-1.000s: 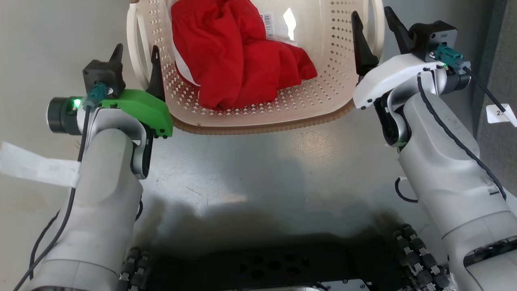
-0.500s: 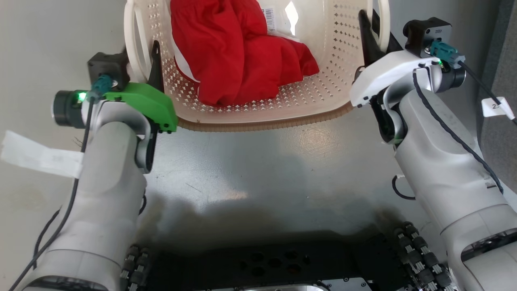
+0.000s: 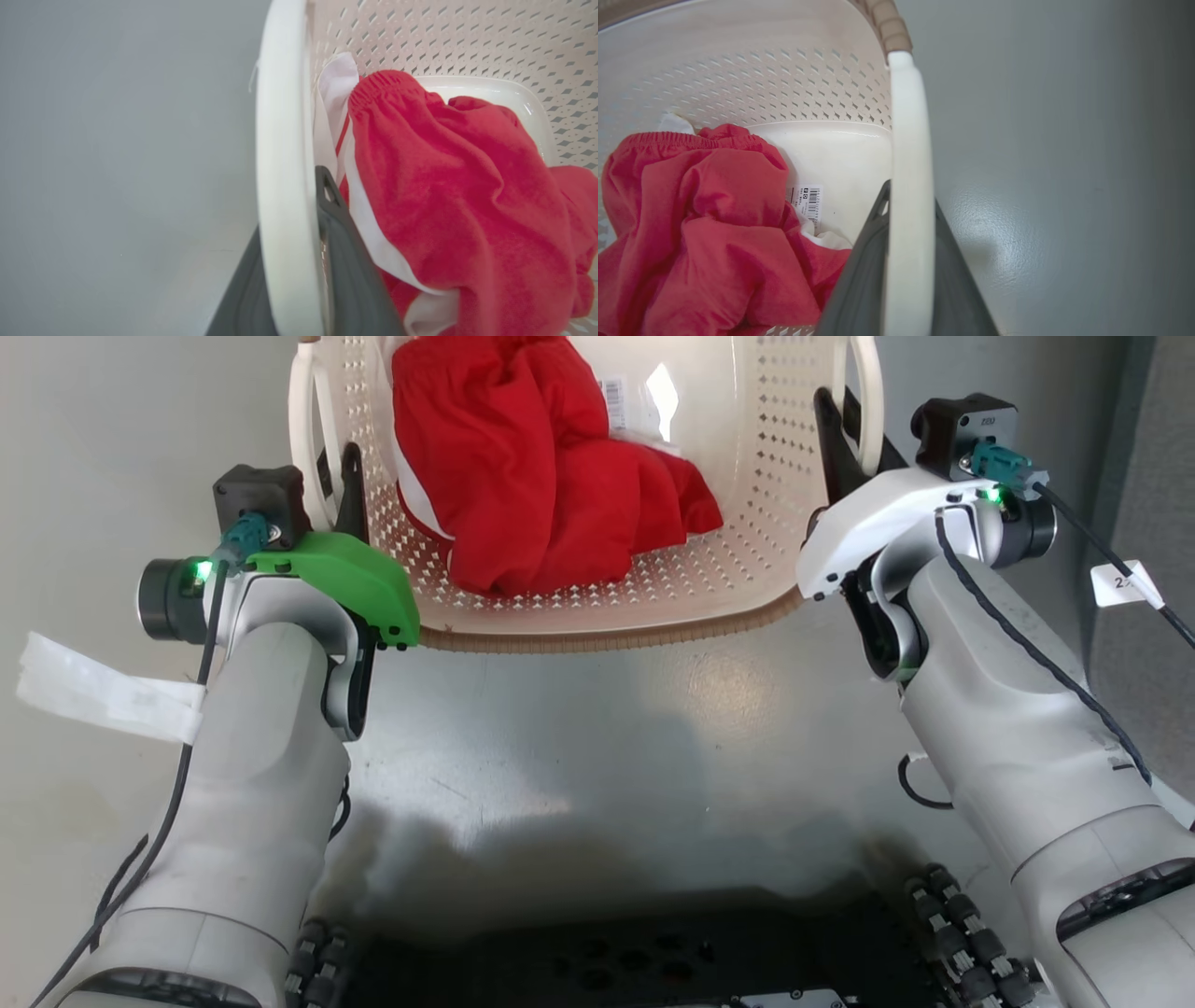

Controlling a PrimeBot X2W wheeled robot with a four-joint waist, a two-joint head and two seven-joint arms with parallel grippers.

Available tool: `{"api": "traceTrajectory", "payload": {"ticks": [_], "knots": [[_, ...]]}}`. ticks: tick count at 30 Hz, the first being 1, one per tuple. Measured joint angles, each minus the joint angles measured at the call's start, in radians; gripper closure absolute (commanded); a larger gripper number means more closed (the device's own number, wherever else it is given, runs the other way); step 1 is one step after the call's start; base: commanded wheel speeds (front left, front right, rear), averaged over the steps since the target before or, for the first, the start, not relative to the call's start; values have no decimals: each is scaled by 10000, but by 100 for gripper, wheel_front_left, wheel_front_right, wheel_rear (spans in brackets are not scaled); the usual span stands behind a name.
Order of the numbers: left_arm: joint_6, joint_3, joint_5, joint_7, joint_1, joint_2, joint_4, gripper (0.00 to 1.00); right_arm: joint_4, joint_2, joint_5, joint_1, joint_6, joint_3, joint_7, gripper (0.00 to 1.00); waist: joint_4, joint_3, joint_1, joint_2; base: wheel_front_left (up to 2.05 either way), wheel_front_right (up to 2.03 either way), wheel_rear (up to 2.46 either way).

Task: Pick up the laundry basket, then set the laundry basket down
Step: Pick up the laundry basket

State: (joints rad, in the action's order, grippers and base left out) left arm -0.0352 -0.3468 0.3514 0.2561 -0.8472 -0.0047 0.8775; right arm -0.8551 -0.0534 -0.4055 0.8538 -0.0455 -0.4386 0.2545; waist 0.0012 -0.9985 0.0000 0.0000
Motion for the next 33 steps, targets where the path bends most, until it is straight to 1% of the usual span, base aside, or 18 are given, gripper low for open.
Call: {"api": "traceTrajectory", "payload": {"ticks": [8, 11, 19, 20, 24, 33], "knots": [[12, -94, 138, 0, 308, -6, 278, 100, -456, 67, -395, -277, -13, -276, 0, 100, -94, 750, 0, 0, 0, 0, 0], [77, -128, 159, -2, 587, -29, 466, 100, -744, 132, -667, -519, -13, -447, 0, 100, -128, 1106, 0, 0, 0, 0, 0], [134, -257, 704, -2, 1303, -105, 1101, 100, -1407, 251, -1204, -1006, 17, -1043, -23, 100, -208, 2160, 0, 0, 0, 0, 0], [134, -257, 704, -2, 1303, -105, 1101, 100, -1407, 251, -1204, -1006, 17, -1043, -23, 100, -208, 2160, 0, 0, 0, 0, 0], [268, -437, 1018, -4, 1610, -134, 1528, 100, -1651, 286, -1524, -1275, 92, -1323, -274, 100, -233, 2711, 0, 0, 0, 0, 0], [491, -769, 1653, -320, 2239, -153, 2117, 100, -2017, 347, -2217, -1879, 98, -1996, -1078, 100, -277, 4127, 0, 0, 0, 0, 0]]}}
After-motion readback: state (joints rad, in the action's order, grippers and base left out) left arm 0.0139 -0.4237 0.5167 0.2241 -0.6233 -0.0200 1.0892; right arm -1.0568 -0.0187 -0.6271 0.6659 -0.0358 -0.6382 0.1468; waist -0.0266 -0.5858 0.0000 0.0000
